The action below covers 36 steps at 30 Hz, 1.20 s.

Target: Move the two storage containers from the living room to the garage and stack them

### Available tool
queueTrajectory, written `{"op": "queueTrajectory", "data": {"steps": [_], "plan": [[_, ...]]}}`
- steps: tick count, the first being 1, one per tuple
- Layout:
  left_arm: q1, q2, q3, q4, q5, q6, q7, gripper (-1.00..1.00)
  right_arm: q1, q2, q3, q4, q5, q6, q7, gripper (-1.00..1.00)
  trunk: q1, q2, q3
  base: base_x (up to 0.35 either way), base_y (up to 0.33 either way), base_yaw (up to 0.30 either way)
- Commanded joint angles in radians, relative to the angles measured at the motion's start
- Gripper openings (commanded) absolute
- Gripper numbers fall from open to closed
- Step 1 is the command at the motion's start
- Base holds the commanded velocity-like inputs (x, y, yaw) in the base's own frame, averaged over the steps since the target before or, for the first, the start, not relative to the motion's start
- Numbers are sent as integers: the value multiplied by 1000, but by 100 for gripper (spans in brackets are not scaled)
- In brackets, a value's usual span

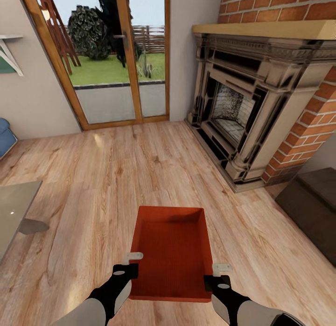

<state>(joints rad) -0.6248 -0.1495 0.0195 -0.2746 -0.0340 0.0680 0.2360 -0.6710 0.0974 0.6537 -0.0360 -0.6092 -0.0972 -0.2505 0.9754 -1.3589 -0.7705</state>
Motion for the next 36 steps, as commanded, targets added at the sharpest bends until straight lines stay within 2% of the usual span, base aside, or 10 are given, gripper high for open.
{"op": "queueTrajectory", "data": {"steps": [1, 36], "plan": [[1, 7, 10, 2, -3, 7, 6, -100, -1, -4, -6, -1, -1, -47, -3, -100, -4, 7, 3, 0, 0, 0], [1, 7, 10, 0, -3, 7, 7, -100, -1, -4, -6, -4, -1, -47, -3, -100, -138, 252, 112, 0, 0, 0]]}}
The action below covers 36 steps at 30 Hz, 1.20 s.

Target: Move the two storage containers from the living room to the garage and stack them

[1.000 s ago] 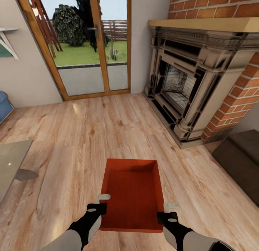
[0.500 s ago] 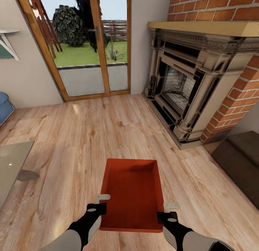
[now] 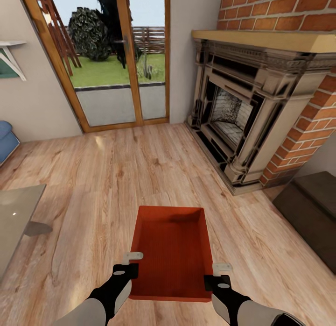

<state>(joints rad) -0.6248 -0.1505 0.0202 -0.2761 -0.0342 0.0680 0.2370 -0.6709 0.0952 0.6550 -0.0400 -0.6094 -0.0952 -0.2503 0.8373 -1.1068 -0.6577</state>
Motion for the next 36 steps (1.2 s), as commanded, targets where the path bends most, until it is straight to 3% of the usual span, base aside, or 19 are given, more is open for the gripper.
{"op": "queueTrajectory", "data": {"steps": [1, 36], "plan": [[0, 8, 9, 1, -3, 7, 6, -100, -1, -2, -8, -1, -1, -49, -3, -100, -4, 7, 2, 0, 0, 0], [0, 6, 9, 1, -3, 7, 6, -100, -1, -2, -8, 0, -1, -49, -1, -100, -138, 252, 112, 0, 0, 0]]}}
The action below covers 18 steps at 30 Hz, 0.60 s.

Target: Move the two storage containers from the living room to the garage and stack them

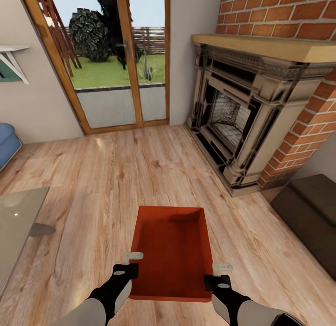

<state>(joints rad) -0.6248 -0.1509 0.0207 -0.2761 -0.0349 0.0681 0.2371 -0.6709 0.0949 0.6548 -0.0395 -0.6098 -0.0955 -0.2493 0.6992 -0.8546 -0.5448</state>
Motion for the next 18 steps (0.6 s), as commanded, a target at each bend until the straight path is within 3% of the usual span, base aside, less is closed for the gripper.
{"op": "queueTrajectory", "data": {"steps": [1, 11, 18], "plan": [[0, 7, 8, 1, -2, 7, 6, -100, -1, -2, -7, -1, -1, -49, -2, -100, -4, 7, 2, 0, 0, 0], [0, 7, 8, 1, -2, 7, 6, -100, -1, -3, -7, 0, -1, -46, -2, -100, -42, 77, 34, 0, 0, 0], [0, 7, 8, 0, -2, 7, 7, -100, -1, -3, -7, -1, -1, -49, -2, -100, -42, 77, 34, 0, 0, 0]]}}
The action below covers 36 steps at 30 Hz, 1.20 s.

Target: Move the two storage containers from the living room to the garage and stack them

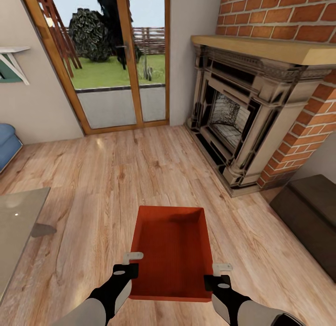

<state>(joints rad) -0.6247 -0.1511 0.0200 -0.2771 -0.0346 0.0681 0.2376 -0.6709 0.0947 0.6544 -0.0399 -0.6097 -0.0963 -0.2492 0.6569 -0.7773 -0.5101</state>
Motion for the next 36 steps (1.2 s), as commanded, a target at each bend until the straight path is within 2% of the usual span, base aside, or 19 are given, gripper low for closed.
{"op": "queueTrajectory", "data": {"steps": [1, 15, 36], "plan": [[0, 7, 9, 1, -2, 7, 6, -100, -1, -3, -7, 0, -1, -49, -2, -100, 0, -1, -1, 0, 0, 0], [0, 8, 9, 1, -2, 6, 6, -100, -1, 1, -8, -1, -2, -47, -15, -100, 0, -1, 0, 0, 0, 0], [0, 8, 9, 1, -2, 6, 6, -100, -1, 2, -9, -1, -2, -42, -26, -100, 0, -1, 30, 0, 0, 0]]}}
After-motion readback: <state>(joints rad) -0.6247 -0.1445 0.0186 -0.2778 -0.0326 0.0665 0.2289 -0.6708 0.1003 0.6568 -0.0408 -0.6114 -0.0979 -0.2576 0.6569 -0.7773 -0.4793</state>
